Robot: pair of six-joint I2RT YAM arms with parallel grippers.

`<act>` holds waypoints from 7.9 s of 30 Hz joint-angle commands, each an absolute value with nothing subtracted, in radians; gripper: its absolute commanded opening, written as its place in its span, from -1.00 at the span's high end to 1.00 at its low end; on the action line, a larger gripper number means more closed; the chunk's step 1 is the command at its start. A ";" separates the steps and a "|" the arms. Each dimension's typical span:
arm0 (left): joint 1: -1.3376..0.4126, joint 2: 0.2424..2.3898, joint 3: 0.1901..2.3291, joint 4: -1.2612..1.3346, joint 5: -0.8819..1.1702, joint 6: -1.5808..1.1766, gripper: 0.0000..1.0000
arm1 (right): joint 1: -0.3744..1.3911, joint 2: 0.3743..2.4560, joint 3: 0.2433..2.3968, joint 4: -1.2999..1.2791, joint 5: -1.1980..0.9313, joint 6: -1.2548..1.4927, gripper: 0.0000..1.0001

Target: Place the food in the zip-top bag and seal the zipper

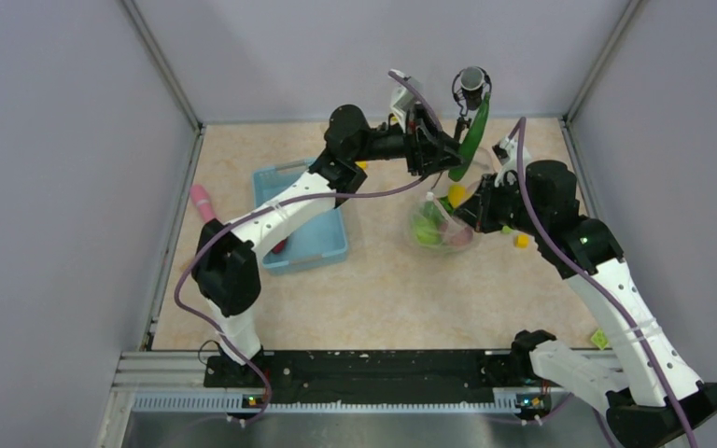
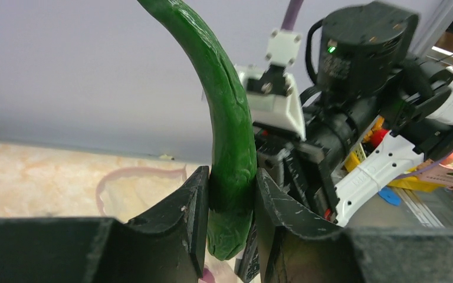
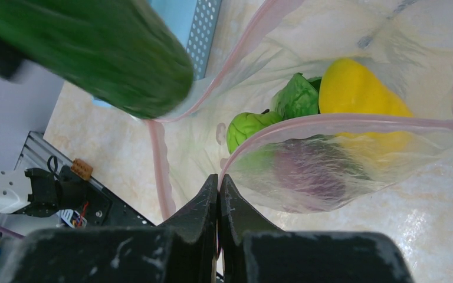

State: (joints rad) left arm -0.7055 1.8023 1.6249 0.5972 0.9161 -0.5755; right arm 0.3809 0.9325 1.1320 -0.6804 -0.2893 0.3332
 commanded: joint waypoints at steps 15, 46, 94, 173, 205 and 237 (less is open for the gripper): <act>-0.742 1.755 1.519 0.185 0.837 -0.234 1.00 | 0.371 0.902 1.174 -0.653 -0.223 0.333 1.00; -0.805 1.569 1.526 -0.268 0.527 0.030 -0.91 | 0.372 0.911 1.198 -0.672 -0.142 0.356 1.00; -0.324 1.775 1.233 -0.547 -0.538 -0.525 -0.77 | 0.371 0.940 1.171 -0.673 -0.108 0.344 1.00; -0.311 1.628 1.063 -0.558 -0.235 -0.615 -0.71 | 0.371 0.961 1.174 -0.679 -0.088 0.336 1.00; -0.314 1.399 1.111 -0.419 -0.026 -0.536 1.00 | 0.372 0.941 1.178 -0.678 -0.097 0.331 1.00; -0.597 1.302 1.287 0.132 0.438 -0.473 1.00 | 0.373 1.142 1.342 -0.559 -0.563 0.325 1.00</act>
State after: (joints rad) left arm -0.5659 1.2659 1.2667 -0.0212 0.4717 -0.4435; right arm 0.3771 1.1801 1.3483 -0.6708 -0.5064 0.3103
